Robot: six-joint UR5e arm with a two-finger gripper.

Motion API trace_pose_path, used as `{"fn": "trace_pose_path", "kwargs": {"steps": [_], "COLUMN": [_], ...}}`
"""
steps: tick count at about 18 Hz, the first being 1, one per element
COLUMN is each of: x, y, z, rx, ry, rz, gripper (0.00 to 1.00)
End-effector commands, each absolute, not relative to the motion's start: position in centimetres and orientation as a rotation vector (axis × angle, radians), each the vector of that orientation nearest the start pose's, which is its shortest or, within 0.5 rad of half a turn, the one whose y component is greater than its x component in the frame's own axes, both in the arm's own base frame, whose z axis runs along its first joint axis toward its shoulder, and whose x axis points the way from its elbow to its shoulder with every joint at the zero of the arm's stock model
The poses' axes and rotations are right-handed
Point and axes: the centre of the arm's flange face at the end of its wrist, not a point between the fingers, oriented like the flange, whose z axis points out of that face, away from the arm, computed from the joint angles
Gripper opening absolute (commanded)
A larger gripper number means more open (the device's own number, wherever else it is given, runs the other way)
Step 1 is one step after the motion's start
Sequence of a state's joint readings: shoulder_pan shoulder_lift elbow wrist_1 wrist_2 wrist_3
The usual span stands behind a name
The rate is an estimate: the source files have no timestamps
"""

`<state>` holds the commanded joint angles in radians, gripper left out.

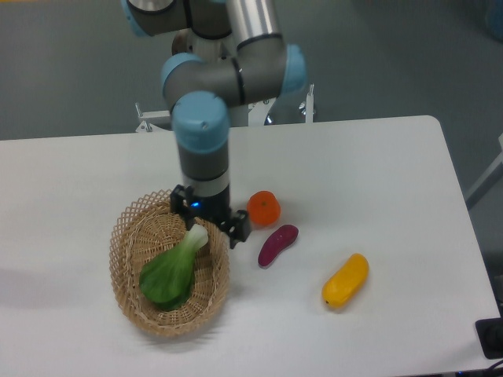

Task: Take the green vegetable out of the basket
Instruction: 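Lower the gripper and close it on the green bok choy leaves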

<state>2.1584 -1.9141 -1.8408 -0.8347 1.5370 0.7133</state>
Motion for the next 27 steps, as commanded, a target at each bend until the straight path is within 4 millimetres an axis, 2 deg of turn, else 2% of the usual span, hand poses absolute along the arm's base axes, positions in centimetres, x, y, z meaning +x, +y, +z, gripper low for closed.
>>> {"fn": "trace_pose_path", "kwargs": {"steps": [5,12,15,17,18,19,22,27], "x": [-19.9,-19.2,-19.3,-19.4,-19.5,-19.4,-19.6,-19.6], "y": [56.1,56.4,56.5,56.5,56.5,56.5,56.6,56.5], "z": [22.3,20.4,20.5,20.9,21.1,21.3,21.7,22.5], "rx": [-3.057,-3.097,-3.092,-3.083,-3.081,-3.079,-3.072,-3.059], "ry": [0.219,0.237,0.244,0.252,0.254,0.253,0.262,0.263], "rz": [0.077,0.077,0.082,0.111,0.116,0.119,0.126,0.136], "gripper": [1.00,1.00,0.98,0.60,0.45,0.39,0.32,0.30]}}
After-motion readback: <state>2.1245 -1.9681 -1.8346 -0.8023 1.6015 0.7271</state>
